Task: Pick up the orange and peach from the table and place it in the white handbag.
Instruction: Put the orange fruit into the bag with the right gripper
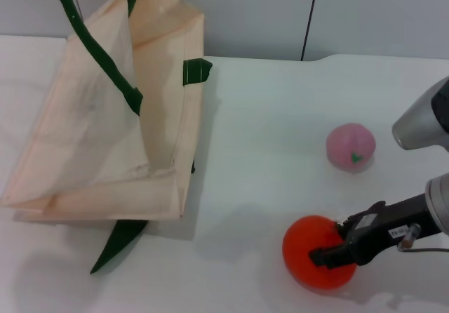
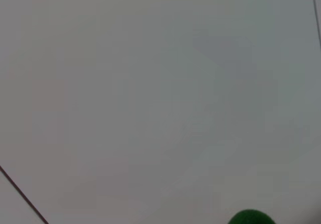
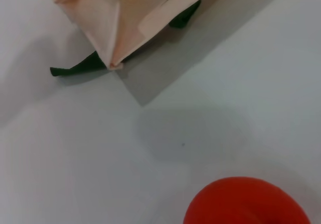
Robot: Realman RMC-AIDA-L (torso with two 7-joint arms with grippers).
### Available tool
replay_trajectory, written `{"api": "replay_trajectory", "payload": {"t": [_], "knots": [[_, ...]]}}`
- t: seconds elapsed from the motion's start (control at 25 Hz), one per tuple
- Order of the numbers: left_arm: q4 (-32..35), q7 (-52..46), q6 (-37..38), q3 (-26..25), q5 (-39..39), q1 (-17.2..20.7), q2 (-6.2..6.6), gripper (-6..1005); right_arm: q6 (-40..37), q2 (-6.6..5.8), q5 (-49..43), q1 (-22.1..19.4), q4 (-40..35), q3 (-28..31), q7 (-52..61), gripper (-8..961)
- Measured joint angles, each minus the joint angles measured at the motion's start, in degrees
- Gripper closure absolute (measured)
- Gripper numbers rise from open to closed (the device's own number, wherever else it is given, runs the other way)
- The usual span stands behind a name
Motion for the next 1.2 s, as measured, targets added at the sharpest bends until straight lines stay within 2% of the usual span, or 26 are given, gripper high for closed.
{"api": "replay_trajectory", "payload": {"t": [0.4,0.68,0.92,1.04,1.2], "knots": [[0.0,0.07,0.11,-0.08,0.0,0.22,-0.09,890,-0.11,0.04,0.43,0.31,-0.02,0.57,-2.16,558],[0.0,-0.04,0.11,0.24,-0.25,0.07,-0.13,890,1.96,0.06,3.35,1.13,-1.99,2.8,-3.65,597],[-0.13,-0.13,0.18,0.63,-0.71,-1.11,-0.26,890,7.55,0.09,5.97,4.24,-2.68,2.4,-5.47,640],[-0.19,-0.52,0.31,1.91,-0.84,-2.04,-0.36,890,10.8,0.15,9.6,5.73,0.15,2.08,-8.79,672],[-0.39,-1.51,0.96,3.94,-1.1,-2.56,-0.38,890,14.36,0.04,14.14,9.05,8.27,2.21,-13.46,722]]}}
